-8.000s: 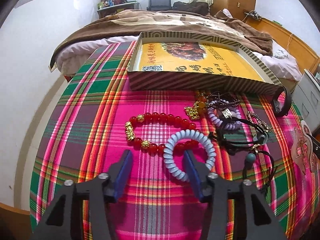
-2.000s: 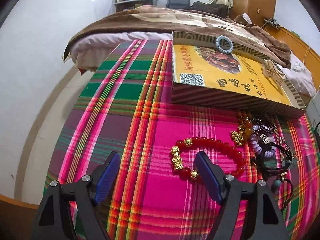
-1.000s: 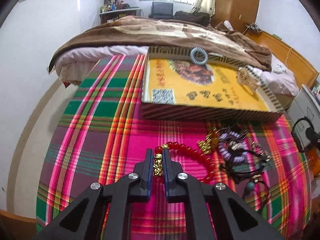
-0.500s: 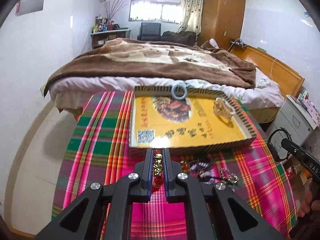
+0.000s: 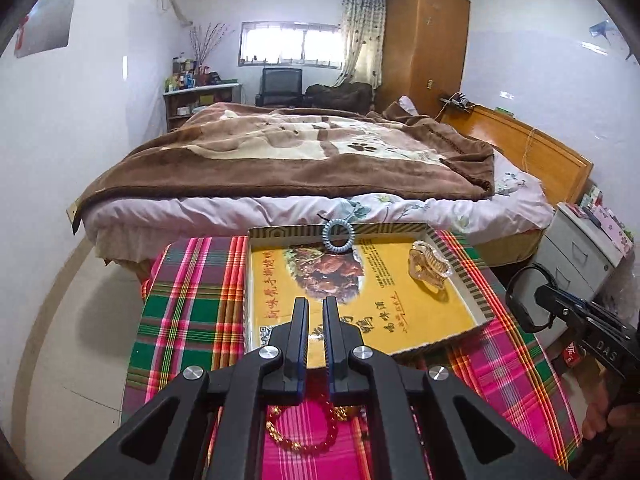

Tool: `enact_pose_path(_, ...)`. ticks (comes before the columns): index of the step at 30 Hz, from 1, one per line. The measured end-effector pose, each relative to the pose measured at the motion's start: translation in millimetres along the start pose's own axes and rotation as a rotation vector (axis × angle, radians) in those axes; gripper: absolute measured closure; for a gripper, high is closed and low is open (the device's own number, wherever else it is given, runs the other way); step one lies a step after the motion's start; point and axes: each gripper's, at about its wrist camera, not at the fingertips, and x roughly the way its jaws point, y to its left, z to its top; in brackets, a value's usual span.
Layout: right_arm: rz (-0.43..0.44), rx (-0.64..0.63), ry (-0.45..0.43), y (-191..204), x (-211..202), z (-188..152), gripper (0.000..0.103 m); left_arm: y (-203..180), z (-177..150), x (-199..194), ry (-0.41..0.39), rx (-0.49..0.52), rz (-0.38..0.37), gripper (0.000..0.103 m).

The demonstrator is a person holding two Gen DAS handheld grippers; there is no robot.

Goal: Organize jewelry
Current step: 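Carry the watch band and red bracelet into the yellow tray and release both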

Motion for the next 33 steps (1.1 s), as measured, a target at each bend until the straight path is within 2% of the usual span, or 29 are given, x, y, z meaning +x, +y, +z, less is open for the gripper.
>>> enact_pose_path(3, 0.002, -0.004, -0.002, 2, 3, 0, 0.088, 4, -5, 8, 0.023, 0.009, 0.001, 0.096)
enact_pose_path(7, 0.008, -0.004, 0.015, 3, 10, -4, 0.088, 11, -36, 25, 0.112, 0.029, 0.003, 0.095)
enact_pose_path(10, 0.010, -0.006, 0.022, 4, 12, -8, 0.088, 19, -63, 43, 0.189, 0.020, 0.012, 0.081)
enact_pose_path(11, 0.012, -0.005, 0.025, 4, 14, -9, 0.088, 23, -69, 48, 0.207, 0.001, 0.015, 0.072)
enact_pose_path(12, 0.013, -0.003, 0.028, 4, 15, -9, 0.088, 26, -74, 51, 0.218, -0.012, 0.015, 0.068)
enact_pose_path(14, 0.015, 0.001, 0.030, 4, 16, -10, 0.088, 32, -82, 53, 0.227, -0.041, 0.012, 0.066)
enact_pose_path(16, 0.016, 0.002, 0.035, 4, 17, -11, 0.088, 36, -87, 56, 0.235, -0.051, 0.010, 0.054)
enact_pose_path(17, 0.016, 0.002, 0.035, 3, 17, -11, 0.088, 37, -90, 59, 0.246, -0.048, 0.009, 0.044)
enact_pose_path(18, 0.018, 0.003, 0.035, 3, 17, -12, 0.088, 37, -91, 64, 0.260, -0.044, 0.017, 0.043)
enact_pose_path(22, 0.020, 0.004, 0.037, 3, 18, -12, 0.088, 36, -99, 87, 0.308, -0.015, 0.069, 0.043)
enact_pose_path(24, 0.017, 0.005, 0.040, 3, 18, -13, 0.088, 29, -101, 91, 0.293, 0.047, 0.109, 0.042)
enact_pose_path(26, 0.012, 0.004, 0.041, 2, 19, -13, 0.088, 28, -99, 92, 0.296, 0.052, 0.100, 0.043)
enact_pose_path(28, 0.013, 0.007, 0.041, 3, 19, -14, 0.088, 28, -97, 95, 0.292, 0.053, 0.091, 0.047)
enact_pose_path(29, 0.013, 0.005, 0.041, 2, 19, -13, 0.088, 26, -96, 95, 0.288, 0.062, 0.084, 0.061)
enact_pose_path(30, 0.014, 0.005, 0.043, 3, 20, -14, 0.088, 20, -96, 94, 0.282, 0.095, 0.067, 0.082)
enact_pose_path(31, 0.015, 0.004, 0.046, 2, 20, -14, 0.088, 15, -96, 94, 0.285, 0.120, 0.066, 0.091)
enact_pose_path(33, 0.015, 0.006, 0.047, 2, 20, -14, 0.088, 9, -97, 95, 0.286, 0.156, 0.084, 0.094)
